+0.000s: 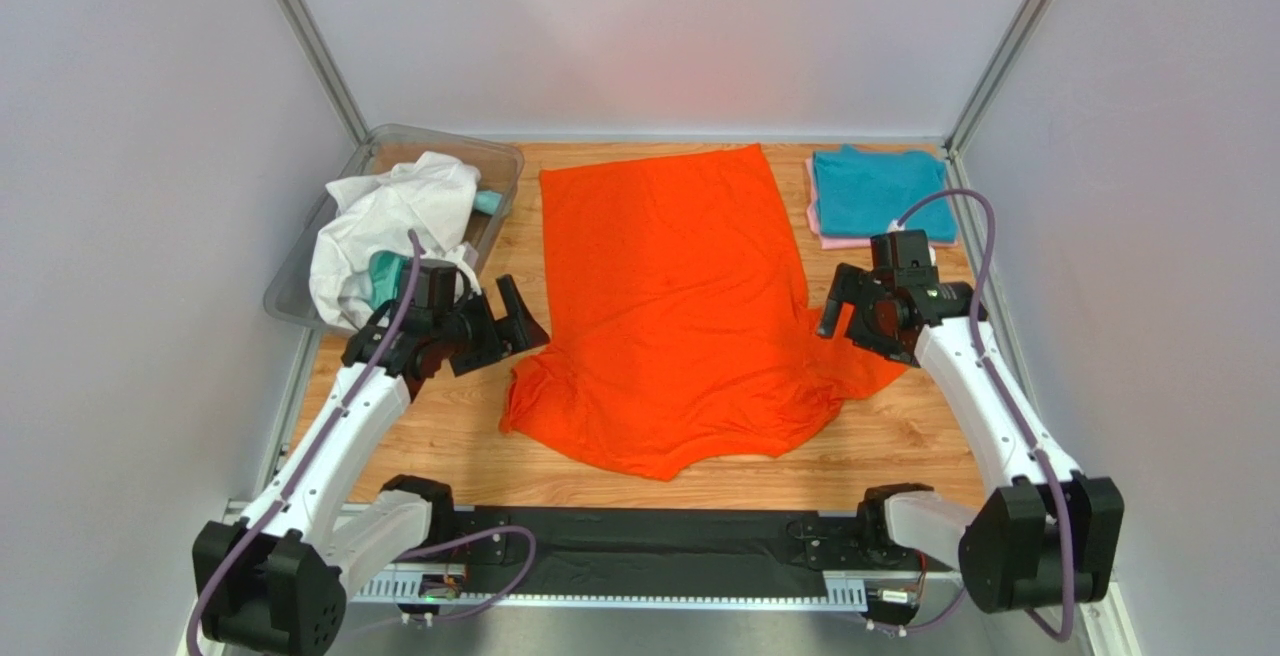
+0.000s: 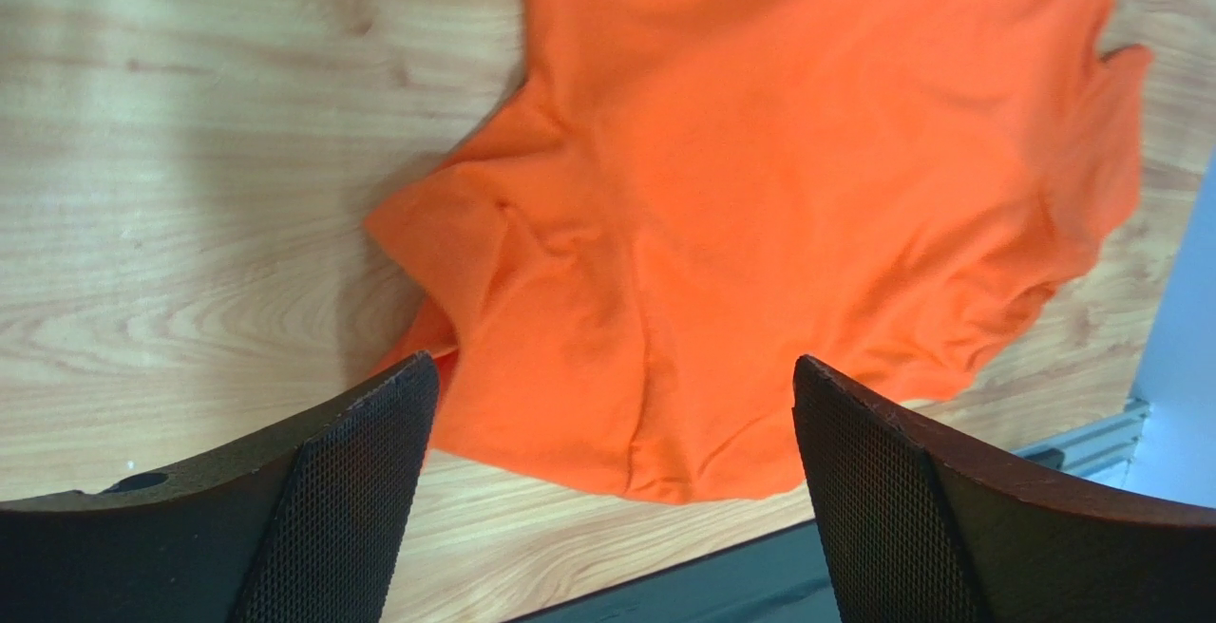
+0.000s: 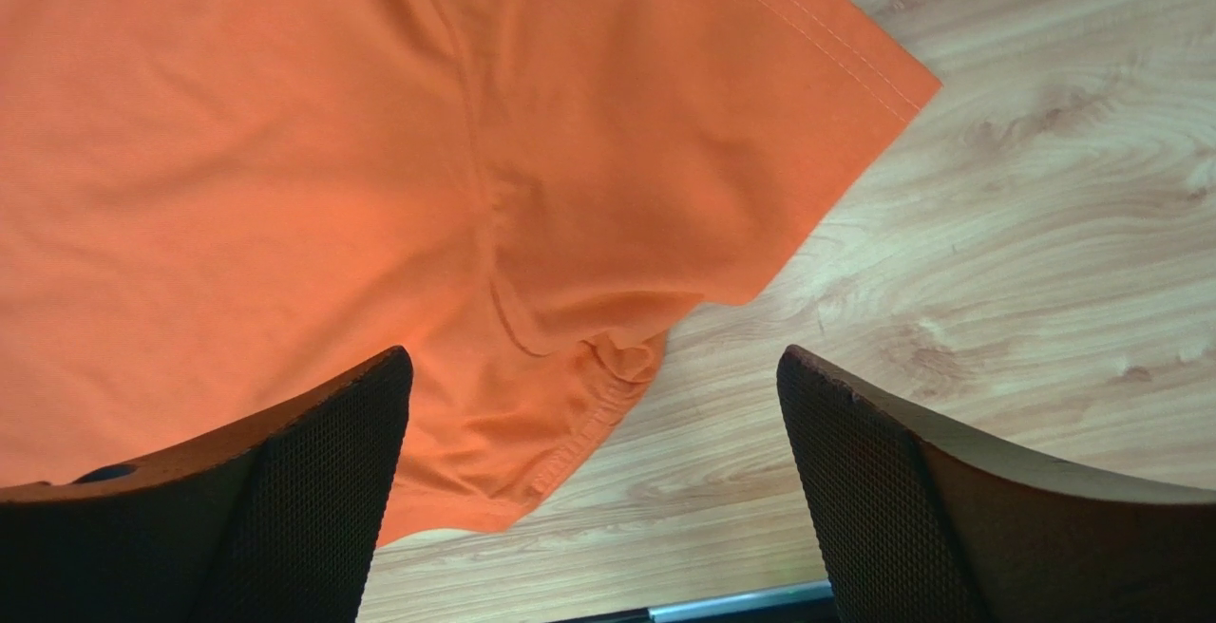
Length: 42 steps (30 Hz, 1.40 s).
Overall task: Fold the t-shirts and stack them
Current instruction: Flatten the tshirt out
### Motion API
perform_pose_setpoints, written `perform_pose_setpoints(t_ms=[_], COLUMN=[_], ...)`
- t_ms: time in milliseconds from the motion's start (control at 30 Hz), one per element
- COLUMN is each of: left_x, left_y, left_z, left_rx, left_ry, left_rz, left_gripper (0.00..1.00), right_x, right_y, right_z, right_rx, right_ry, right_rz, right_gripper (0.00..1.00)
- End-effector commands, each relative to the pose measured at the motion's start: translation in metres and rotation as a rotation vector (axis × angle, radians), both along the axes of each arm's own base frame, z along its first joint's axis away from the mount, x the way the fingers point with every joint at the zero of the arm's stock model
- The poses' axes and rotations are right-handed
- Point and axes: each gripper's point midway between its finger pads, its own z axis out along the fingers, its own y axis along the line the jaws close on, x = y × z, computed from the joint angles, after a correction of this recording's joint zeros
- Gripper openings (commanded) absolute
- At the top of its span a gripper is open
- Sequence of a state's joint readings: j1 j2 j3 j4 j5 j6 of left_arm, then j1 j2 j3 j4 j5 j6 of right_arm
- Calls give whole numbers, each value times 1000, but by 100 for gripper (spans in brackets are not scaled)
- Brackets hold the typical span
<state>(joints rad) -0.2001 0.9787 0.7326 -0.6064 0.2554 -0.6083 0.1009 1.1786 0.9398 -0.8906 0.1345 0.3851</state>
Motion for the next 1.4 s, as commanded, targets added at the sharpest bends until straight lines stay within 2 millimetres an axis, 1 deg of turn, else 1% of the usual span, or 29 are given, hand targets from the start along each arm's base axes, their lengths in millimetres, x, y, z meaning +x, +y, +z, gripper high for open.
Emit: perform_pose_setpoints(t_ms=[0, 33, 67, 100, 133, 167, 200, 233, 267, 300, 333, 400, 433, 467, 500, 533, 600, 633, 667, 733, 800, 933, 1033, 1167, 1200, 1233, 1300, 1333, 1367], left_x=[9, 9, 7, 8, 7, 4, 6, 5, 1, 3, 1, 2, 1, 1, 2, 1, -2, -6, -7, -5, 0, 8, 7, -4, -12, -15, -27, -29, -36], left_y=[-12, -17, -25, -32, -37, -45, -51, -55, -63, -68, -74, -82, -86, -86, -84, -81, -74, -70, -68, -62, -54, -35, -23, -10, -6, -5, -2, -1, 2], left_z=[30, 31, 28, 29, 21, 18, 16, 8, 4, 3, -6, -13, -31, -31, -39, -54, -70, -84, -90, -103, -109, -108, -104, -101, -103, -100, -100, -96, -96], left_rx=[-25, -31, -44, -66, -69, -76, -83, -78, -81, -86, -84, -102, -103, -95, -79, -45, 11, 25, 26, 19, 34, 56, 96, 147, 163, 156, 156, 150, 156], left_ry=[-89, -90, -76, -81, -57, -49, -57, -36, -24, -28, 3, 13, 41, 33, 42, 95, 141, 186, 200, 223, 223, 210, 212, 233, 262, 264, 297, 291, 313], left_rz=[-24, -39, -60, -81, -99, -123, -137, -151, -174, -192, -210, -238, -265, -278, -283, -280, -294, -284, -272, -231, -194, -149, -128, -94, -81, -61, -48, -32, -26], left_gripper=[100, 100, 100, 100, 100, 100, 100, 100, 100, 100, 100, 100, 100, 100, 100, 100, 100, 100, 100, 100, 100, 100, 100, 100, 100, 100, 100, 100, 100], right_x=[10, 10, 11, 6, 3, 3, 0, -8, -7, -9, -13, -15, -18, -17, -18, -17, -16, -15, -16, -16, -16, -14, -14, -14, -12, -12, -12, -13, -12], right_y=[18, 27, 42, 50, 61, 75, 82, 96, 103, 110, 122, 133, 144, 145, 147, 147, 144, 139, 138, 134, 132, 119, 110, 102, 96, 94, 90, 86, 85], right_z=[35, 36, 40, 38, 37, 39, 36, 28, 25, 19, 11, -4, -14, -19, -25, -30, -44, -49, -56, -62, -68, -80, -88, -95, -96, -96, -96, -96, -94], right_rx=[91, 132, 202, 238, 272, 320, 334, 349, 347, 347, 352, 359, 378, 385, 388, 389, 359, 334, 322, 303, 289, 219, 178, 152, 121, 108, 91, 75, 69], right_ry=[-153, -168, -199, -201, -202, -218, -215, -191, -197, -177, -160, -122, -96, -82, -63, -47, -4, 5, 25, 42, 59, 83, 105, 132, 127, 130, 131, 133, 125], right_rz=[68, 106, 157, 187, 228, 275, 302, 343, 364, 379, 394, 392, 407, 396, 385, 375, 361, 343, 338, 323, 319, 281, 247, 220, 209, 205, 199, 191, 193], right_gripper=[100, 100, 100, 100, 100, 100, 100, 100, 100, 100, 100, 100, 100, 100, 100, 100, 100, 100, 100, 100, 100, 100, 100, 100, 100, 100, 100, 100, 100])
